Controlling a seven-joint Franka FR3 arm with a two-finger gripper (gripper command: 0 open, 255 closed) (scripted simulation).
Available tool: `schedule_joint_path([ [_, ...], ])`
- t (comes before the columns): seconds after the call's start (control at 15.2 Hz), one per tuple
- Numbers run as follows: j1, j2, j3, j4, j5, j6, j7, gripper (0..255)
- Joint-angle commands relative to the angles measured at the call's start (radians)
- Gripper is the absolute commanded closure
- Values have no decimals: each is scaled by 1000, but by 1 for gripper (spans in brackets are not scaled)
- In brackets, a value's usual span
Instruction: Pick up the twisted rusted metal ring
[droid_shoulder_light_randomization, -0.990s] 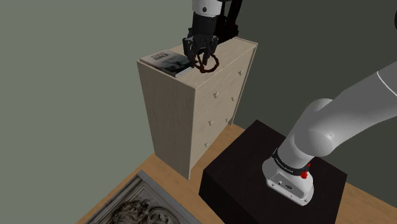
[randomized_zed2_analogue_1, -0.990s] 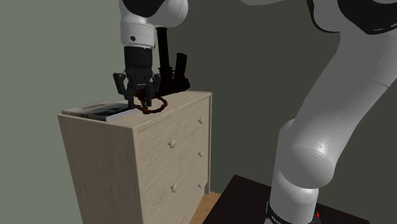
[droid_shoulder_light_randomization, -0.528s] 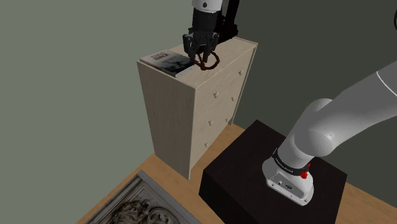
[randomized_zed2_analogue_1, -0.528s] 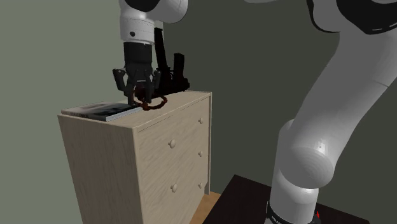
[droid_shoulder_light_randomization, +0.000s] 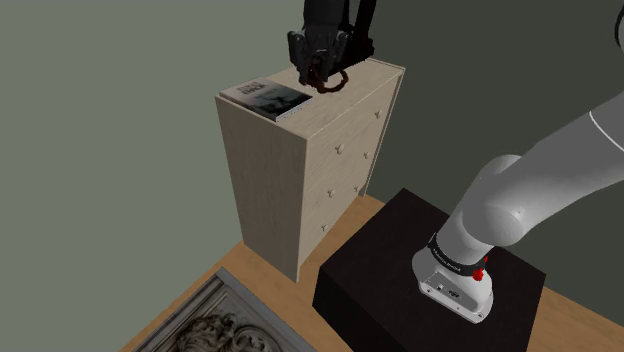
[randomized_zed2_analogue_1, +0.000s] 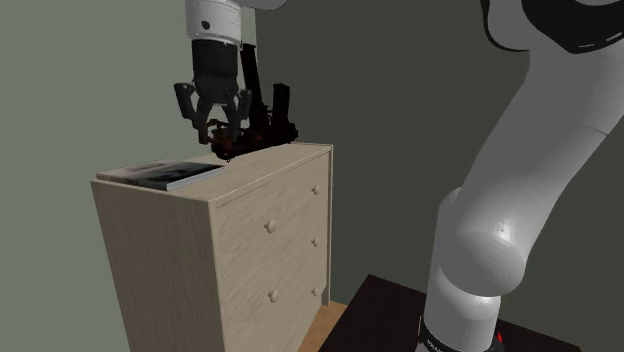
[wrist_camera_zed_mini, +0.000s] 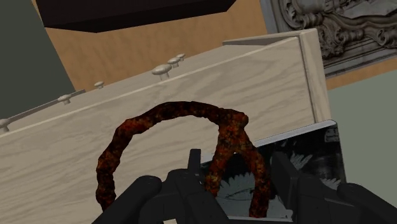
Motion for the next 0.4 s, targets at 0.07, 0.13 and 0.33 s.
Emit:
schedule_joint_path([
  [0.07, -1, 12, 0, 55, -2, -43, 4, 255],
  [0.13, -1, 16, 0, 72, -3, -56, 5, 255],
  [0.33, -1, 21, 0, 93, -4, -72, 6, 255],
])
